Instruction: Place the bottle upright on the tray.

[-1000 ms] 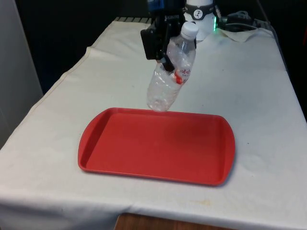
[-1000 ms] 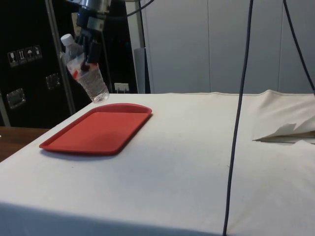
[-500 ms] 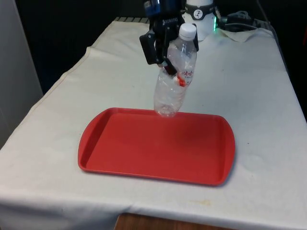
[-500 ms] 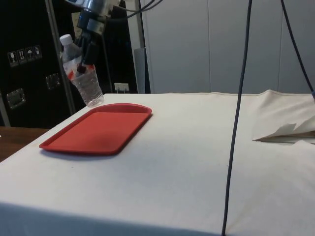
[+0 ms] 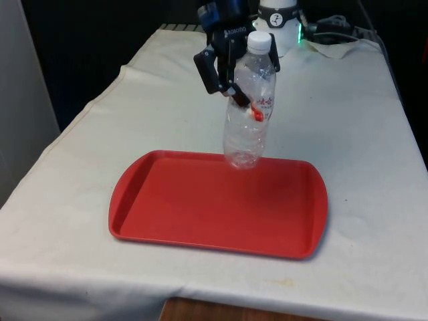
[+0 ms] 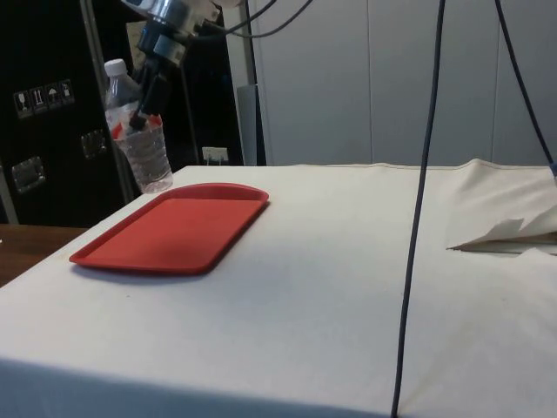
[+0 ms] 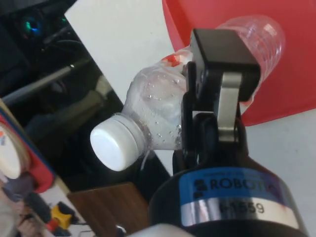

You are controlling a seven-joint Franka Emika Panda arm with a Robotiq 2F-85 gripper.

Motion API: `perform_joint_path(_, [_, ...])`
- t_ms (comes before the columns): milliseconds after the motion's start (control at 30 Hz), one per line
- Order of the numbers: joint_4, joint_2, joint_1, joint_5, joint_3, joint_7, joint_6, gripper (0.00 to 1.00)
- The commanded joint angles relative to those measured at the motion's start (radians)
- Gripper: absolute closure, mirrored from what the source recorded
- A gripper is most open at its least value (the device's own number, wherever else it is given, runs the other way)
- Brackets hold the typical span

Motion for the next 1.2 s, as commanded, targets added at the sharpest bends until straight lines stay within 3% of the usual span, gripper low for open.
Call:
perform_joint_path(0, [0.003, 0.004, -0.006, 0.022, 0.008, -0.018, 0.009, 1.00])
perform_joint_path(167, [0.000, 0.008, 0.000, 0.031, -0.005, -0.027, 0.000, 1.00])
perform_joint_path(433, [-0.014, 0.014, -0.009, 0.066, -0.013, -0.074, 0.007, 1.00])
perform_joint_path(467, [-0.014, 0.011, -0.002, 0.052, -0.018, -0.057, -0.002, 1.00])
perform_joint_path(500, [-0.016, 0.017, -0.008, 0.079, -0.018, -0.088, 0.008, 1.00])
perform_joint_path(700, [-0.018, 0.031, -0.007, 0.126, -0.033, -0.145, 0.014, 1.00])
perform_joint_path(733, [-0.018, 0.030, -0.003, 0.113, -0.039, -0.130, -0.001, 1.00])
perform_joint_path(900, [-0.026, 0.041, -0.006, 0.176, -0.043, -0.205, 0.022, 1.00])
perform_joint_path(1000, [-0.032, 0.045, -0.006, 0.203, -0.047, -0.237, 0.026, 1.00])
perform_joint_path(1033, [-0.032, 0.044, -0.003, 0.190, -0.053, -0.222, 0.009, 1.00])
perform_joint_path(1167, [-0.039, 0.051, -0.008, 0.235, -0.051, -0.276, 0.032, 1.00])
